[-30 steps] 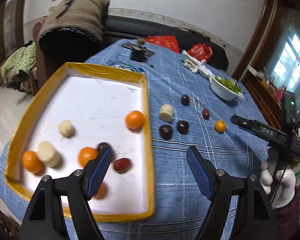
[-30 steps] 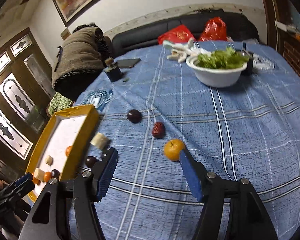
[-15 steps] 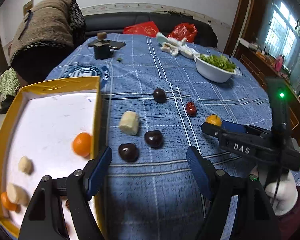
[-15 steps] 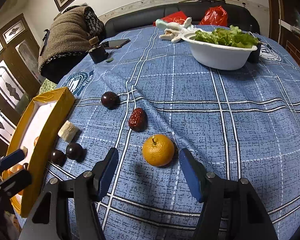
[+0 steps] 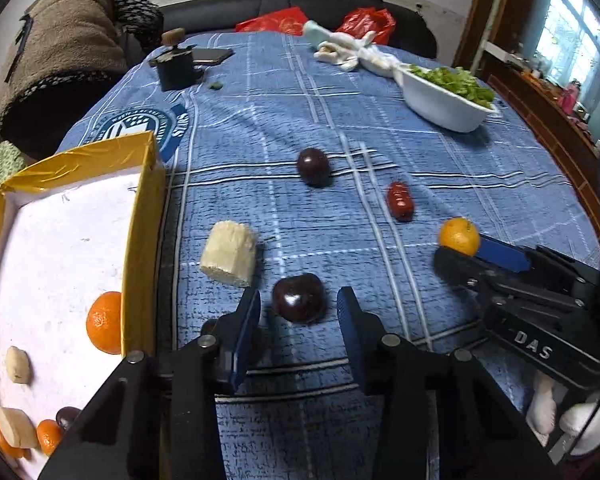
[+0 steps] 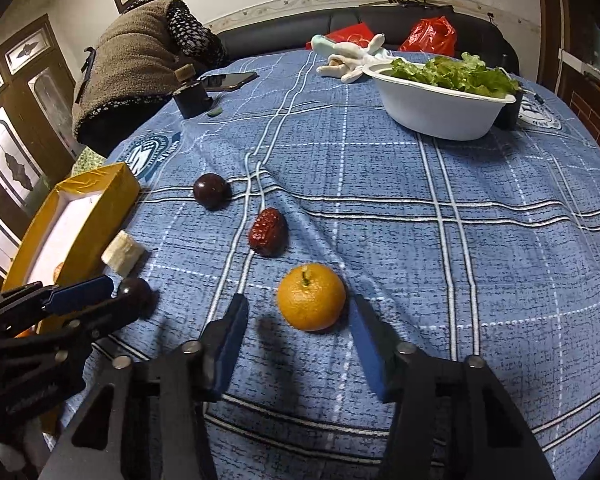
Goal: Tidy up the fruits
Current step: 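Grasp the dark plum with the left tool while the right tool grasps the yellow tangerine, then place the plum in the tray with the left tool while the right tool places the tangerine there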
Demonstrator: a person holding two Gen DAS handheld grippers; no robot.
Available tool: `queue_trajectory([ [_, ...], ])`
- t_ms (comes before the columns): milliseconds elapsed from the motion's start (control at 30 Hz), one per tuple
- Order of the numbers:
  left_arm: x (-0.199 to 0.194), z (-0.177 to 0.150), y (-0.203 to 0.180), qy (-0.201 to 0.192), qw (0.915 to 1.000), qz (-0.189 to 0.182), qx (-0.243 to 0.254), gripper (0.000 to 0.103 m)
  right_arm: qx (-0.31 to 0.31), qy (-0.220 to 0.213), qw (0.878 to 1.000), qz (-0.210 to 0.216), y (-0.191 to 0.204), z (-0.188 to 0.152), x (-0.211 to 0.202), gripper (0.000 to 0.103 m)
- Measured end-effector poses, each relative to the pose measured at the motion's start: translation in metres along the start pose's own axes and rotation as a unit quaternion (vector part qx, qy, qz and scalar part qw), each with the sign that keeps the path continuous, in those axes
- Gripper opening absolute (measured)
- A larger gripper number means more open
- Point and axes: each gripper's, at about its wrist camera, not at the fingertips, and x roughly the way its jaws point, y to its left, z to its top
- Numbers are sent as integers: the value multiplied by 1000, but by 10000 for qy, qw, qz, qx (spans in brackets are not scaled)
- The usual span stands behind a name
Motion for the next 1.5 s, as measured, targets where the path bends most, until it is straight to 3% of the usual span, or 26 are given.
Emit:
queue_trajectory([
  [200, 10, 2, -8, 28, 10000, -11, 46, 39, -21, -20, 9999, -129, -2, -1, -2, 38],
  [300, 13, -1, -17, -73, 9994, 218, 259, 39, 16, -28, 10000, -91, -5, -2, -3, 37],
  [400, 11, -4, -19, -186, 9984, 412, 326, 29, -17, -38, 9999, -114, -3, -3, -4, 36],
  [500, 5, -5, -10, -164, 9997, 139, 89, 27, 34, -54, 10000, -44, -5, -4, -7, 36],
  [800, -38, -24, 10, -577, 9970, -201, -468, 27, 146, -345, 9991, 183, -6, -4, -23, 36],
  [1000, -76, -45, 42, -956, 9910, -188, -920, 27, -14, -451, 9986, 266, 6, -9, -27, 36],
  [1167, -104, -64, 81, -1301, 9833, 347, -1226, 27, -163, -518, 9982, 272, 17, -15, -29, 36],
  [1367, -131, -82, 127, -1531, 9720, 522, -1703, 27, -391, -546, 9975, 233, 40, -22, -37, 37],
  [1500, -138, -96, 150, -1593, 9665, 696, -1888, 27, -548, -503, 9961, 473, 70, -29, -45, 37],
])
